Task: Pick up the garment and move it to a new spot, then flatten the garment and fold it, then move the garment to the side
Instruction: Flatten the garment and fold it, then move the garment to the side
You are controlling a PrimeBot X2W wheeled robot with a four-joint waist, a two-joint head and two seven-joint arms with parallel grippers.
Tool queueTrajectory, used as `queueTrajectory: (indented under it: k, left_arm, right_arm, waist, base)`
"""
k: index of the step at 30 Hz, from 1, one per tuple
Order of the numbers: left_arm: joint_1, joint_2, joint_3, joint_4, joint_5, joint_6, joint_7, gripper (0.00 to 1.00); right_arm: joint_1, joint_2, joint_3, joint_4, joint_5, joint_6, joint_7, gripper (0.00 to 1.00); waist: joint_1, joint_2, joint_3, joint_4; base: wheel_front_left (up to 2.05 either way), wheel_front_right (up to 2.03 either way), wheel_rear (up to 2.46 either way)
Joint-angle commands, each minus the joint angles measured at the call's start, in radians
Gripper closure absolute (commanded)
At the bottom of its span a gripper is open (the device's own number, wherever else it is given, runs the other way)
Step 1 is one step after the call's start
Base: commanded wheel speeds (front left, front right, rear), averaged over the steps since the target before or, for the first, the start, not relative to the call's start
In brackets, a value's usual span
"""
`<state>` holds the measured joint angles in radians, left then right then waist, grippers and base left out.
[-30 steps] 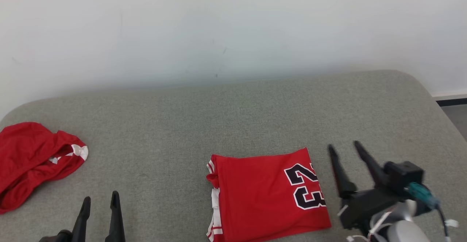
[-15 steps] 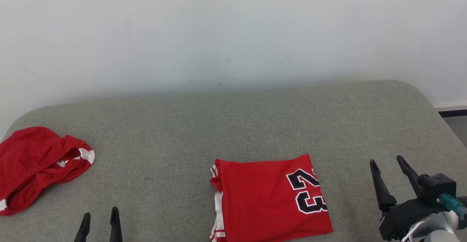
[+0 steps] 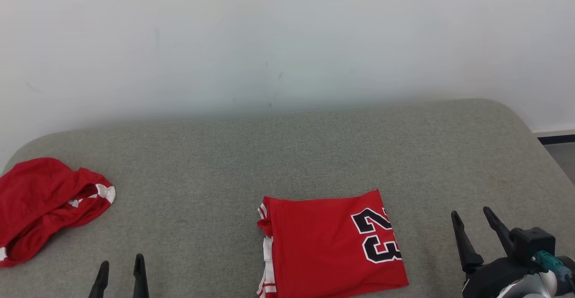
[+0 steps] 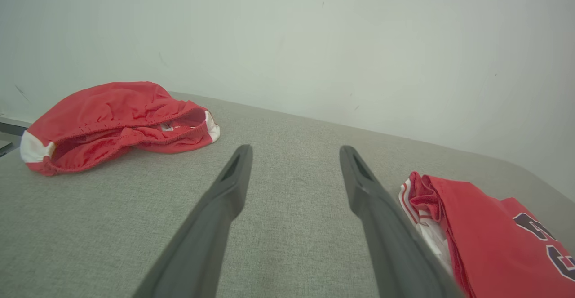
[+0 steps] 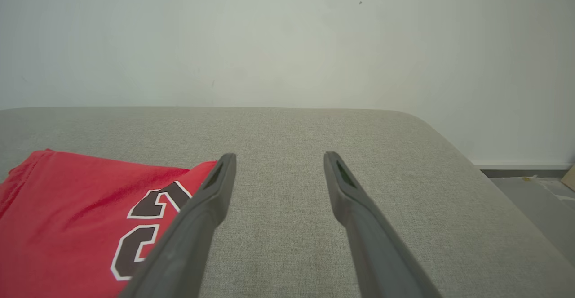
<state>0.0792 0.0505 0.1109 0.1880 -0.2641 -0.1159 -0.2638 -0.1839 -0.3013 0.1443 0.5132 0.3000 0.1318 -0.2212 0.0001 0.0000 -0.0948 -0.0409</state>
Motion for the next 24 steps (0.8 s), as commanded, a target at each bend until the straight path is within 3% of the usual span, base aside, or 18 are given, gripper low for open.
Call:
queueTrajectory:
  k: [1,24]
  left_arm:
    - [-0.009,0.0,0.003,0.006,0.008,-0.005,0.0,0.0]
    - [0.007,0.0,0.006,0.014,0.035,-0.01,0.0,0.0]
  right_arm:
    - [-0.006,0.001,0.004,0.005,0.008,-0.002,-0.009,0.0]
    - [-0.034,0.021,0.022,0.057,-0.013,-0.002,-0.031,0.0]
  waist:
    - [-0.0001,0.0,0.001,-0.002]
    - [-0.0001,0.0,0.011,-0.004]
  base:
    - [0.0,0.0,0.0]
    - [0.0,0.0,0.0]
